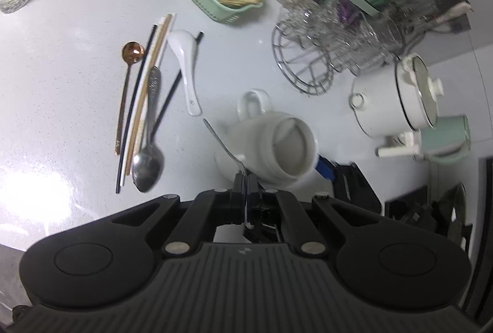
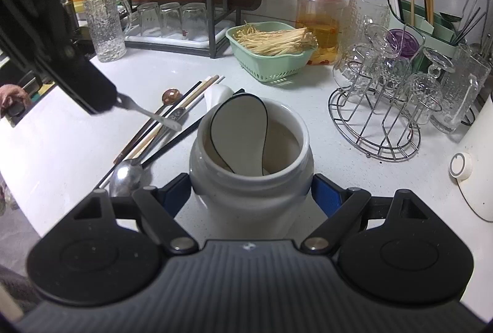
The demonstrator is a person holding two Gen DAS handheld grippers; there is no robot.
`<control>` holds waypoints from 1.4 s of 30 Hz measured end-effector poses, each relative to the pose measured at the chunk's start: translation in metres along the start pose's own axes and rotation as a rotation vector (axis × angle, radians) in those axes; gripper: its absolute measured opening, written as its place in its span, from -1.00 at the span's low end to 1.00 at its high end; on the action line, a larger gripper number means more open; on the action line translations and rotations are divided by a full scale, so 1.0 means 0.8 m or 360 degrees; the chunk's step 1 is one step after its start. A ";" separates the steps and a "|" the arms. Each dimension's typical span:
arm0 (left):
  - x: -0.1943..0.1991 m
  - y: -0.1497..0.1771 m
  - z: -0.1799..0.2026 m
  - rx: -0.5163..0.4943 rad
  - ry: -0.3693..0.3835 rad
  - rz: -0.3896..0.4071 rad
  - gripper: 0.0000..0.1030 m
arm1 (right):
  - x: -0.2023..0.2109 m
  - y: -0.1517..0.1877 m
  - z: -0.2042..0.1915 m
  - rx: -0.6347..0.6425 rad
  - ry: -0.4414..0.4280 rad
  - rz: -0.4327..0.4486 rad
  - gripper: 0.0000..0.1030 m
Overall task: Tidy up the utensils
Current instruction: 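Carry the silver fork with the left tool and lower it into the jar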
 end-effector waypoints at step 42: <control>-0.025 -0.027 0.089 -0.0075 0.0045 -0.0602 -0.98 | -0.006 -0.003 0.002 0.0043 -0.0053 -0.0071 0.69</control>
Point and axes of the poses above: each gripper's, at about its wrist camera, not at the fingertips, and x roughly against the way its jaws point, z to its right, y to its underside, the point moved 8 cm from there along -x, roughly the way its jaws point, and after that the axes turned 12 degrees about -z, right-handed, at the moved point
